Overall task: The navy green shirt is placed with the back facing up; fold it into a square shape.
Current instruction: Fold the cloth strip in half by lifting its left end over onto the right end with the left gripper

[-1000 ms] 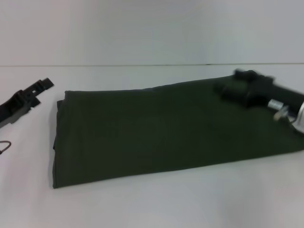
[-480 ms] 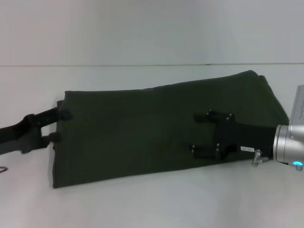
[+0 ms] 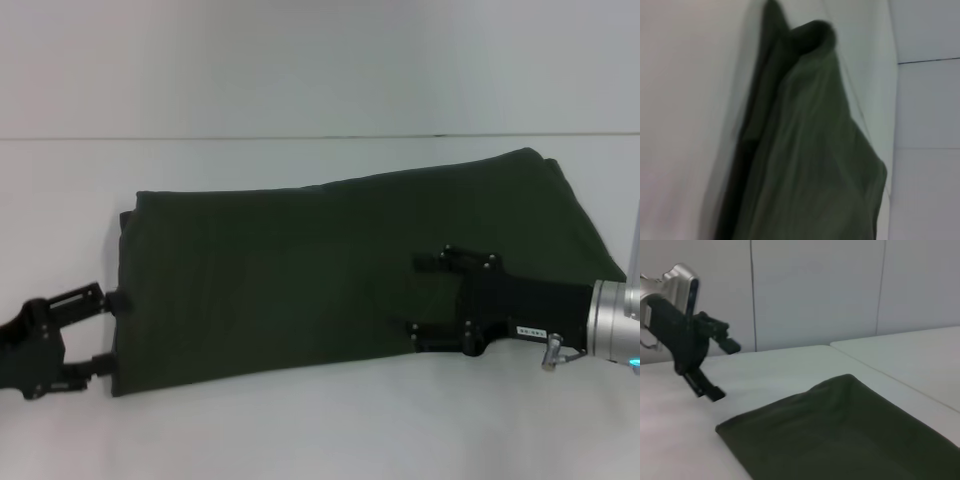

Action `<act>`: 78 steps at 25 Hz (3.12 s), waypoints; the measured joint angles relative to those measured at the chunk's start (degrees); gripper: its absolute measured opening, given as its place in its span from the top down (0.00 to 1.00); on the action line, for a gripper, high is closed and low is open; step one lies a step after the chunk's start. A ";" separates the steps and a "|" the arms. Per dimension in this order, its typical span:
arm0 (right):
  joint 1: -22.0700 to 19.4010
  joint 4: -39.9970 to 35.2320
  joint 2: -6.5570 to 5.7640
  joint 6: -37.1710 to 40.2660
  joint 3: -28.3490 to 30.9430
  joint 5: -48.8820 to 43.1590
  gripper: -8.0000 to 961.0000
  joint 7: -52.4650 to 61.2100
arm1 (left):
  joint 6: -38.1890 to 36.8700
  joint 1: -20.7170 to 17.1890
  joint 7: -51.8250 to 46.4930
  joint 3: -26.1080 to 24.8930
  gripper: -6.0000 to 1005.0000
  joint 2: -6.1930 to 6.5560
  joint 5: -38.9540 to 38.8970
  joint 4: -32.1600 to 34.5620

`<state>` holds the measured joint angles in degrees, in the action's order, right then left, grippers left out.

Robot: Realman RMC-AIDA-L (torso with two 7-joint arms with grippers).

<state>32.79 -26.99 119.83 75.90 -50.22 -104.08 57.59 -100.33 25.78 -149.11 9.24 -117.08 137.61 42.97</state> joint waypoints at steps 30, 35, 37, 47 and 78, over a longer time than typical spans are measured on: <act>-1.26 0.19 -0.04 2.13 -1.35 0.00 0.04 -2.57 | 7.71 0.01 -2.73 -0.95 0.04 -0.13 6.62 -3.19; -1.35 0.27 -0.04 2.16 -1.36 -0.03 0.04 -2.57 | 8.74 0.27 -2.72 -0.99 0.04 -0.04 6.46 -4.53; -1.35 0.27 -0.02 2.16 -1.43 -0.02 0.04 -2.58 | 8.98 0.46 -2.73 -0.85 0.04 -0.04 6.36 -4.77; -1.32 0.28 0.04 2.30 -1.65 0.19 0.04 -2.57 | 10.69 2.48 -2.53 -0.55 0.04 0.16 6.24 -7.36; -1.85 -0.17 0.04 3.14 -1.54 0.29 0.04 -2.34 | 11.11 1.89 -3.09 -0.18 0.05 0.66 7.86 -5.40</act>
<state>30.93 -27.16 119.88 79.04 -51.76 -103.79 55.25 -89.22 27.67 -152.21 9.06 -116.42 145.48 37.57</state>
